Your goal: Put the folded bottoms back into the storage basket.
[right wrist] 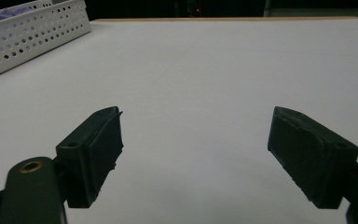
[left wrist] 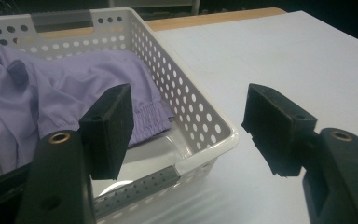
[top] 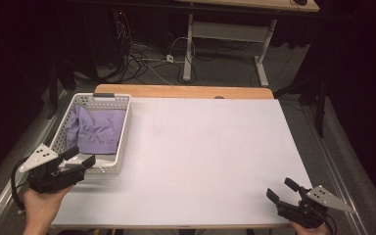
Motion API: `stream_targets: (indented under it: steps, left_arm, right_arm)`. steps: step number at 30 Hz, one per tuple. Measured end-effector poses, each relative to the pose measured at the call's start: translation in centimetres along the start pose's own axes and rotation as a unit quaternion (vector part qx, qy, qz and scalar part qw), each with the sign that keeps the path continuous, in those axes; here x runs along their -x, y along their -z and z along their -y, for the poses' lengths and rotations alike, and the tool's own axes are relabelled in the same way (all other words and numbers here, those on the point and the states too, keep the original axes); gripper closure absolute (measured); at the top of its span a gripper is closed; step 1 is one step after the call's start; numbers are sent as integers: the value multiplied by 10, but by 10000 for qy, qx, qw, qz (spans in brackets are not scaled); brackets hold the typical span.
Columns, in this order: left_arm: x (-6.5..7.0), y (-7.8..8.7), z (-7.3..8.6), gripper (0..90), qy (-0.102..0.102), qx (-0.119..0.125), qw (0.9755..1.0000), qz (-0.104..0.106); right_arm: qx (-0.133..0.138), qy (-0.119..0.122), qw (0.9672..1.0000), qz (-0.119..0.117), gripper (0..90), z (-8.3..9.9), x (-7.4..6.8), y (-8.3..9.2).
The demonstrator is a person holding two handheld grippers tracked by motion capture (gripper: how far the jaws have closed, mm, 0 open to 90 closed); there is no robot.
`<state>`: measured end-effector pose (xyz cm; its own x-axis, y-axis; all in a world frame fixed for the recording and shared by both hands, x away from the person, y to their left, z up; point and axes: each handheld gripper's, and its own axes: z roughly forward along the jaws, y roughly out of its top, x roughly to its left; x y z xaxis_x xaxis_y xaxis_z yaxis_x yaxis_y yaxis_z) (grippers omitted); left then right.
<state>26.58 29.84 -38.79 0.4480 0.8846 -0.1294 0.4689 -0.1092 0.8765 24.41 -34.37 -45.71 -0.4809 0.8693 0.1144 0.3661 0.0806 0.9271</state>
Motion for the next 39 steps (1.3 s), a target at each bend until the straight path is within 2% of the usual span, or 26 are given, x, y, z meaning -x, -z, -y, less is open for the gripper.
stream_targets:
  steps: [15, 24, 39]
  left_arm:
    - [0, 0, 18, 322, 68, 111, 9999, -30]
    - [-3, -1, 29, 321, 100, 101, 9998, -140]
    - [-6, 3, 39, 321, 110, 141, 9996, -222]
  right_arm:
    - [-1, 12, 10000, -1, 182, 0, 0, 0]
    - [17, 9, 10000, 7, 182, 0, -1, 0]
    - [18, 6, 10000, 19, 182, 0, 0, 0]
